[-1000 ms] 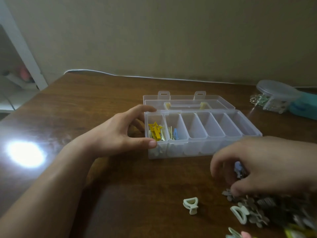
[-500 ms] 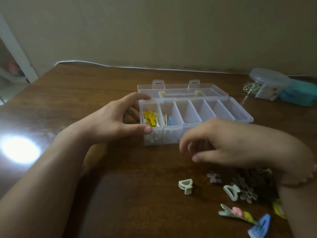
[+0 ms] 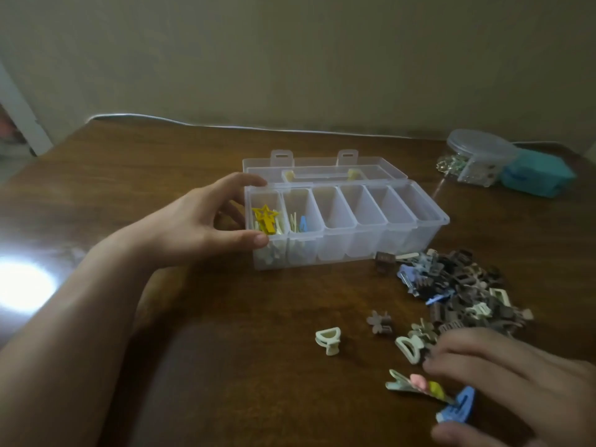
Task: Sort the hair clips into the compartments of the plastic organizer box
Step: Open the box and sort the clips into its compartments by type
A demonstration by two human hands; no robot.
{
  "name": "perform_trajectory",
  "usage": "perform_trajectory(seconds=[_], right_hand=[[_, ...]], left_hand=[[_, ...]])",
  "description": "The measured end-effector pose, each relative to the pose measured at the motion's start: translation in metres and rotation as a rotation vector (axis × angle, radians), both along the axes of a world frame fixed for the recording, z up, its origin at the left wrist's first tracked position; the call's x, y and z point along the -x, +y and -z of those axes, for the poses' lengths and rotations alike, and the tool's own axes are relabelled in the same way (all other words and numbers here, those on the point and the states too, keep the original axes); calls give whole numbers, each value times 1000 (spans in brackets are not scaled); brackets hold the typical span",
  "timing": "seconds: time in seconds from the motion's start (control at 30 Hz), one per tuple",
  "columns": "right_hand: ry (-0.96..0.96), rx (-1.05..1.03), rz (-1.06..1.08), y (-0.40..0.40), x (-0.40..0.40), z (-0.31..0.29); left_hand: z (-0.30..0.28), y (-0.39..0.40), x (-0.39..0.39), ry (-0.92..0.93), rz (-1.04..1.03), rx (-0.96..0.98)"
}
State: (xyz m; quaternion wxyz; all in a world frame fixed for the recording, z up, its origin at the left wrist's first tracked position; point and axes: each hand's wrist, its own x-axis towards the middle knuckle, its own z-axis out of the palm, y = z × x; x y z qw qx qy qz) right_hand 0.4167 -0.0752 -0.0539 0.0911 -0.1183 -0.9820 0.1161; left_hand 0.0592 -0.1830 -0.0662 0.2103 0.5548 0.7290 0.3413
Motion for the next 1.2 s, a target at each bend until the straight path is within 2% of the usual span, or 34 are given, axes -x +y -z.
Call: perform_trajectory(seconds=[0.1,0.2,0.4,0.67,0.9,0.97,1.07,1.2], right_hand=[[11,32,-8,-1,-5,11],[122,50,-2,0,-1,24],[238,-53,-15,2,14,42],[156,-64,-143,4,27,37],[239,-389,-180,-15,78,37],[222,-420,-170,-22,85,41],[196,-364,-142,-26,89,42],[179,-187,-155,-18,94,32]], left_hand=[[1,1,0,-4,-5,-17],[2,-1,2,-39,-3,-16],[3,-1,0,-49,-9,-30],[3,-3,1,-63,-7,-46],[0,-3,0,-42,-17,-44],[0,-3,1,-39,-7,-44],[0,-1,2,-20,17,-33],[1,-2,6,-17,35,-1]])
